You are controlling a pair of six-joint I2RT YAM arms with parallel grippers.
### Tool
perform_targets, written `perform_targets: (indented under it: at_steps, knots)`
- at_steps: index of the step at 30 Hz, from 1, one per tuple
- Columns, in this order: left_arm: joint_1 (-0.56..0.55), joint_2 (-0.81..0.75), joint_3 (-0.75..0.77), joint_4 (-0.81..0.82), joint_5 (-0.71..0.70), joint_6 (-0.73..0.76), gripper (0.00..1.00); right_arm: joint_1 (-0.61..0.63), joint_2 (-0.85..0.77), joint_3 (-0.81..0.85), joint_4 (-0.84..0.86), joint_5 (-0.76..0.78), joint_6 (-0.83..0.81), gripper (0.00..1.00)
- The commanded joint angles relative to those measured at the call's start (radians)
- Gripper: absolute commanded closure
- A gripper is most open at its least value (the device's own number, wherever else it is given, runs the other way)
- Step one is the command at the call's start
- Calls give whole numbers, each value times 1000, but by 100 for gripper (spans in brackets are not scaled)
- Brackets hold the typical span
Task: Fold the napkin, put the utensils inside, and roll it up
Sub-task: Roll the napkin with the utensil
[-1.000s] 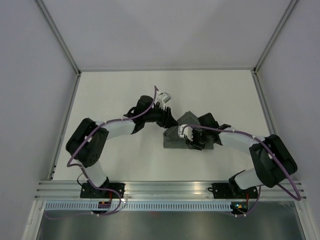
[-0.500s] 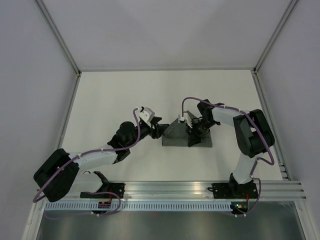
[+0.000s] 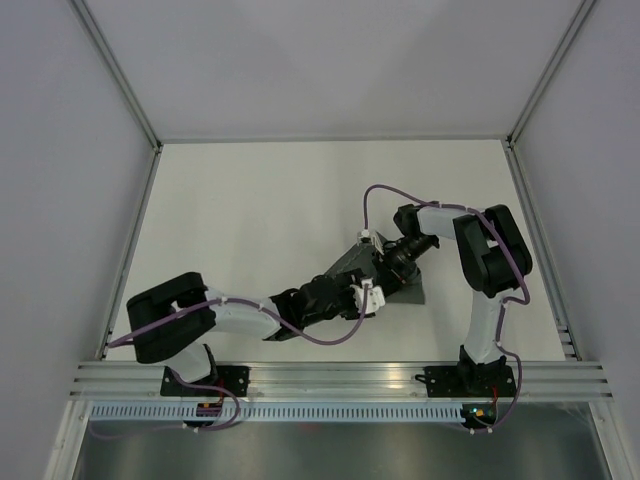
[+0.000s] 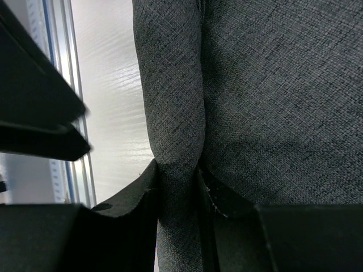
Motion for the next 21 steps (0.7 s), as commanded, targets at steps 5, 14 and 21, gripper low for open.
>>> perform_targets:
  at_steps: [5,14,21]
  knots:
    - [-48,145,90,-3,-26,224,30,-6,131,4,1,196,-52,88]
    - [-79,229,111,-30,-14,258,29,-6,169,55,-30,205,-27,88]
    - [-87,283,119,-46,-26,261,33,-6,200,92,-42,211,-3,88]
